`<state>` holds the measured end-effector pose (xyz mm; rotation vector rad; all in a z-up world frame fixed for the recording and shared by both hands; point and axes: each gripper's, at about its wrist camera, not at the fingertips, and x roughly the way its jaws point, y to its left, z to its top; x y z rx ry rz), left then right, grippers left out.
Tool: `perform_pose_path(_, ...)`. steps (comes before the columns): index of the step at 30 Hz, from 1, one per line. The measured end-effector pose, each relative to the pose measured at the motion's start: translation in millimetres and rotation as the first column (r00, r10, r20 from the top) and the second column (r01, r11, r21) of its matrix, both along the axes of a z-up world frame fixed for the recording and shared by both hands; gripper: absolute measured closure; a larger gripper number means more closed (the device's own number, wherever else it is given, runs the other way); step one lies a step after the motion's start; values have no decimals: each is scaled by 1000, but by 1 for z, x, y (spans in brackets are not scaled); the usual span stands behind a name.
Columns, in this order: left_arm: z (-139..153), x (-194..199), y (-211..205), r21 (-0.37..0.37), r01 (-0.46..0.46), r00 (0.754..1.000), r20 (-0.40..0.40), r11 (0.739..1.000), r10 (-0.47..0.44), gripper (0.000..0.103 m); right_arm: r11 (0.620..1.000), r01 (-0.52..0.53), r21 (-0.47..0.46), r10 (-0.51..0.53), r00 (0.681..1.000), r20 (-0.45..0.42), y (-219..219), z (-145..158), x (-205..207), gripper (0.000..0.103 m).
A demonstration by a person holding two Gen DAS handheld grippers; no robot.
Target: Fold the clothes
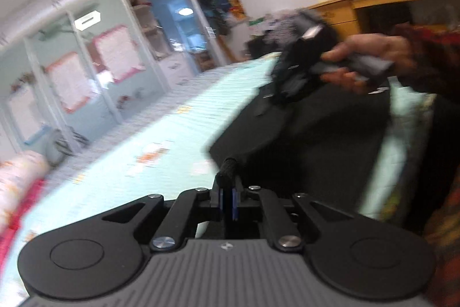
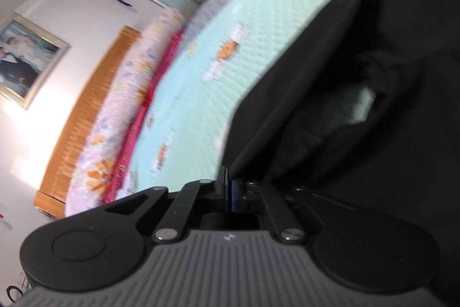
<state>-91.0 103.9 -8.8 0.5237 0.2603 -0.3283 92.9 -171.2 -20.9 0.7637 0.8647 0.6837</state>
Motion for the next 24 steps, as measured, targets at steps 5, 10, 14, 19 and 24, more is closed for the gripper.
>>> perform_pose_path(5,40,19,70,-56,-81,995,46,995,84,94,994,-97,58,97,995,15,36,7,-21,100)
perform_pose_path(10,39,-7,126,-112,-154,988,-9,982,154,91,973,-199,113,197,980,32,73,13,-43,100)
perform_pose_path(14,2,-29,147,-57,-232,966,-134,971,223,89,953,-284,102,286,958,-7,105,-5,-57,100)
perform_pose_path(19,-25,-61,157,-87,-290,945,-184,953,271,82,941,-329,80,335,938,-86,110,-38,-77,100)
perform_pose_path(24,-17,-89,161,-227,-331,940,-165,916,298,44,939,-335,74,341,936,-86,96,-44,-92,100)
